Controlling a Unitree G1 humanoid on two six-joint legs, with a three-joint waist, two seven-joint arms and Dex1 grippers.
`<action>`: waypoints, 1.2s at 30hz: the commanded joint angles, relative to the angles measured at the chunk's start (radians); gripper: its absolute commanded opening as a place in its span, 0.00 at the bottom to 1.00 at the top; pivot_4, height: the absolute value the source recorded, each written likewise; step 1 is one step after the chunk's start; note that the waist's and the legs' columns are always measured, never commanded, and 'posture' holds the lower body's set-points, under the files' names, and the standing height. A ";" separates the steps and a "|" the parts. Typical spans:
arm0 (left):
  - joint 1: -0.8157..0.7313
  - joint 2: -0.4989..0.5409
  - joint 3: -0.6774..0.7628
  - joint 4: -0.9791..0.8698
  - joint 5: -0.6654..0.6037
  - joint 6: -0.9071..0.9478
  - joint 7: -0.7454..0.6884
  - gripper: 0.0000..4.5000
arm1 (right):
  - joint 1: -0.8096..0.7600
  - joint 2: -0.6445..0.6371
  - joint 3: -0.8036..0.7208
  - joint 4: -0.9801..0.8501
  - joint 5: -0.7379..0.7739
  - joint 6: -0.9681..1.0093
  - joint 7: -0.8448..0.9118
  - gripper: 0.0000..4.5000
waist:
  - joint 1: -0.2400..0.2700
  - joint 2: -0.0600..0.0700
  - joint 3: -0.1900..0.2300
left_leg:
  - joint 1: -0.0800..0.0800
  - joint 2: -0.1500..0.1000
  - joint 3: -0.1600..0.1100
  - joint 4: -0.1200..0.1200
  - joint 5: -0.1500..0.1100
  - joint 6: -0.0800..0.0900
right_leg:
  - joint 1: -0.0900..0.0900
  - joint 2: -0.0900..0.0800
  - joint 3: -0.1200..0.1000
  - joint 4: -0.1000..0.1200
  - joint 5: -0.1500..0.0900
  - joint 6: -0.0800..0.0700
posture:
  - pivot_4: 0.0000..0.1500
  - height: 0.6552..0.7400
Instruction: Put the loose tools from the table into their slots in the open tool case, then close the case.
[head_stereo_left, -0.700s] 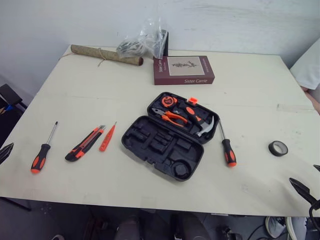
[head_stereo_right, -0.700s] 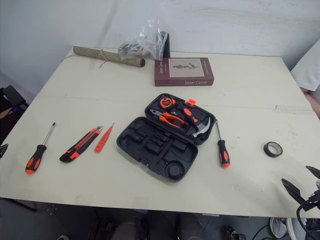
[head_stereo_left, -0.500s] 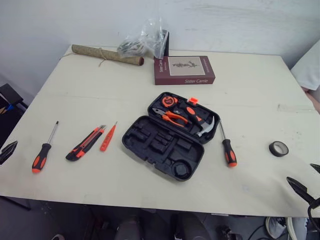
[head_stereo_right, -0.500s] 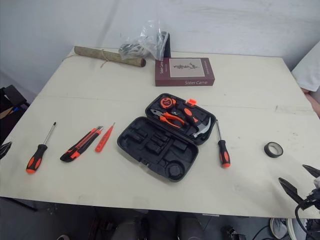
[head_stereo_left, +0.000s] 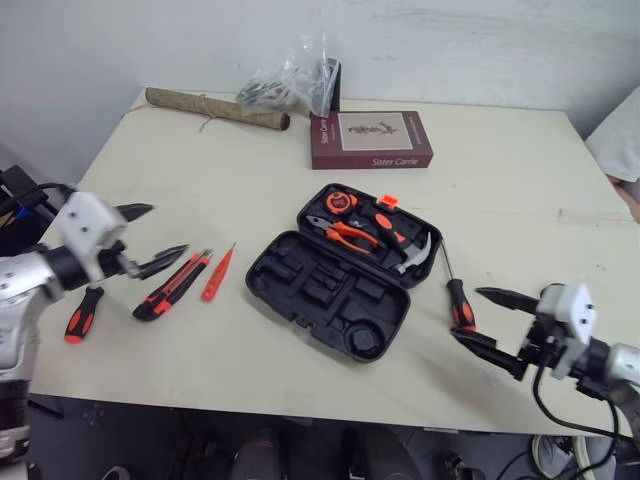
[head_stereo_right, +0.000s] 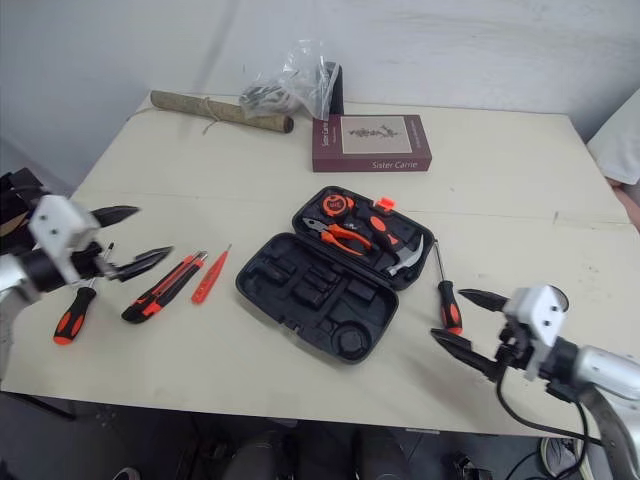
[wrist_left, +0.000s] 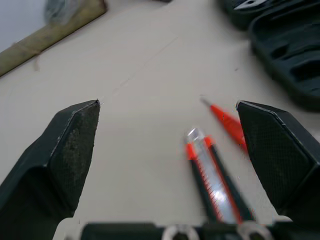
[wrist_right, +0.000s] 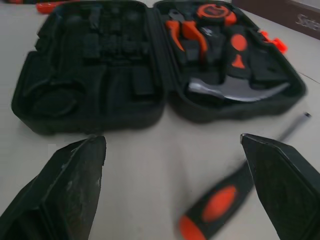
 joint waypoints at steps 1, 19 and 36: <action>-0.161 -0.023 -0.105 0.074 0.083 0.032 0.000 0.86 | -0.042 -0.044 0.064 -0.069 -0.056 0.060 -0.027 0.88 | 0.001 0.000 0.000 | 0.000 0.000 0.000 0.000 0.001 0.000 | 0.000 0.000 0.000 0.000 0.000 0.000 | 1.00 1.00; -0.761 -0.440 -0.443 0.909 0.434 -0.110 0.004 0.01 | -0.243 0.005 0.316 -0.087 -0.324 0.213 -0.226 0.00 | 0.021 -0.001 0.000 | -0.011 0.001 -0.001 0.014 0.001 0.003 | -0.005 0.003 -0.003 0.002 0.000 0.001 | 1.00 1.00; -0.864 -0.582 -0.384 1.198 0.468 -0.313 0.000 0.01 | -0.309 0.018 0.377 -0.051 -0.415 0.290 -0.233 0.00 | 0.025 -0.002 0.001 | -0.012 0.000 -0.003 0.015 0.001 0.003 | -0.005 0.001 -0.004 0.003 0.000 0.001 | 1.00 1.00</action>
